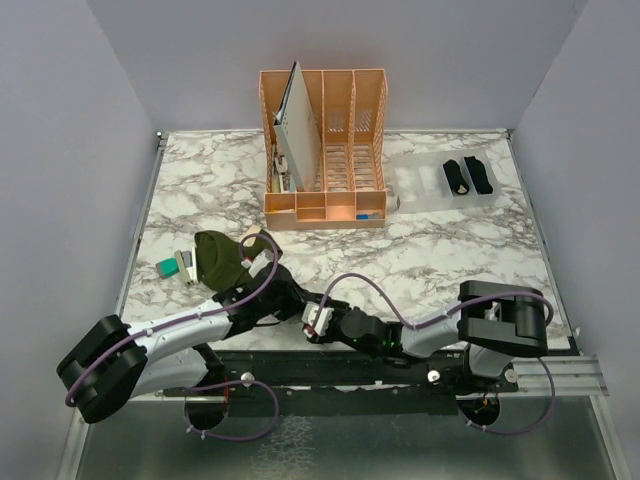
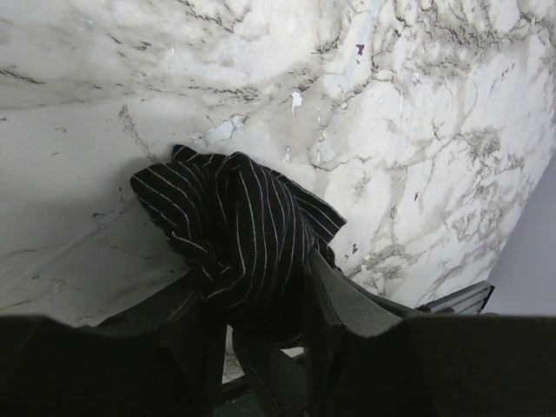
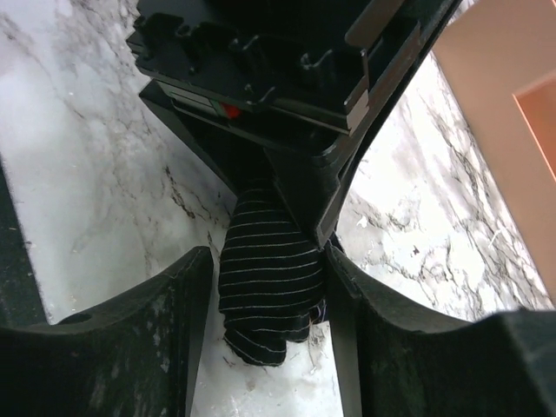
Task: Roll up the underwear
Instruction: Roll the underwear to the corner of the board.
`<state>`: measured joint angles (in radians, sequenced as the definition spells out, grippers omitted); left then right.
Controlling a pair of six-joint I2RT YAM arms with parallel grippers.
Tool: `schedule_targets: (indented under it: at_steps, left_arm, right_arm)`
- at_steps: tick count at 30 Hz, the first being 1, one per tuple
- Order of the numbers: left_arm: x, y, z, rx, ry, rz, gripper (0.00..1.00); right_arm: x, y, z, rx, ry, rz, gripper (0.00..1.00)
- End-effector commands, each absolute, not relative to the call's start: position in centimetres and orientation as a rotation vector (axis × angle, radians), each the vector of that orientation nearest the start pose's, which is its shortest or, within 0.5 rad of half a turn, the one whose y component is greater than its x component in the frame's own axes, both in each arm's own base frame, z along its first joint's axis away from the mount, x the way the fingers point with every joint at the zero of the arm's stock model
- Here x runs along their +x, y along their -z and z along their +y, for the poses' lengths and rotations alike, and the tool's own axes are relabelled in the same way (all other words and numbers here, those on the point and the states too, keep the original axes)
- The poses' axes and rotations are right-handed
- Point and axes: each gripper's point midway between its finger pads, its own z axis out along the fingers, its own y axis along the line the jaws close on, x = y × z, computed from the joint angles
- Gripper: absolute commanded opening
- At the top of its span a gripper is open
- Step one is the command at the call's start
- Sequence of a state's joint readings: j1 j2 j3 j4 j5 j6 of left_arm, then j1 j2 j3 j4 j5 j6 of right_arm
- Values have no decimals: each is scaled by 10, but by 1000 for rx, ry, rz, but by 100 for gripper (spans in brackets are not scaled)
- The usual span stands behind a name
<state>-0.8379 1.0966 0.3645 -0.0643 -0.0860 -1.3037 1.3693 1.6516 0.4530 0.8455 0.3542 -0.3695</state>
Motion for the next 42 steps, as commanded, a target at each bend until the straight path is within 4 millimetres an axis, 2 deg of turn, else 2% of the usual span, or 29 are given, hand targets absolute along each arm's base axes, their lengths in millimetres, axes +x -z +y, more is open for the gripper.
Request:
schedule_targets:
  at_steps: [1, 2, 5, 6, 10, 12, 14, 17, 19, 23, 25, 27, 32, 36, 39, 41, 42]
  left_arm:
    - [162, -28, -224, -637, 789, 2571, 32]
    - [162, -27, -224, -636, 787, 2572, 32]
    - [162, -27, -223, -633, 776, 2577, 33]
    - [162, -28, -222, -630, 776, 2574, 35]
    - [164, -32, -221, -612, 779, 2553, 52]
    - [165, -35, -220, -601, 783, 2542, 66]
    - [167, -39, -220, -580, 791, 2525, 75]
    - [168, -42, -219, -553, 791, 2512, 83]
    - [167, -41, -218, -543, 793, 2509, 84]
    - [163, -33, -215, -551, 810, 2508, 85]
    - [161, -31, -215, -556, 825, 2501, 85]
    - [162, -29, -214, -555, 833, 2490, 83]
    - [164, -24, -208, -548, 787, 2480, 77]
    - [166, -16, -206, -531, 745, 2491, 66]
    - [165, -5, -201, -528, 684, 2518, 53]
    - [164, -1, -200, -529, 667, 2528, 46]
    - [164, 0, -200, -528, 663, 2531, 43]
  right_arm:
    - [161, -51, 371, -1241, -278, 1424, 54]
    - [164, -46, 366, -1224, -255, 1450, 51]
    - [169, -32, 348, -1157, -210, 1529, 33]
    - [167, -28, 345, -1148, -227, 1545, 23]
    - [143, -23, 343, -1127, -438, 1590, 6]
    - [132, -23, 347, -1104, -581, 1642, 4]
    - [122, -23, 352, -1069, -746, 1703, 3]
    - [116, -21, 356, -997, -906, 1787, 3]
    - [117, -16, 355, -941, -961, 1849, 3]
    - [118, -9, 350, -823, -1137, 1953, 2]
    - [119, -10, 345, -753, -1224, 1971, 2]
    - [123, -19, 342, -682, -1312, 1948, 2]
    - [130, -15, 335, -567, -1389, 1994, 2]
    - [133, -15, 336, -535, -1411, 2018, 4]
    - [138, -8, 333, -485, -1400, 2071, 7]
    - [140, -7, 331, -461, -1412, 2093, 12]
    - [141, -7, 332, -457, -1419, 2102, 18]
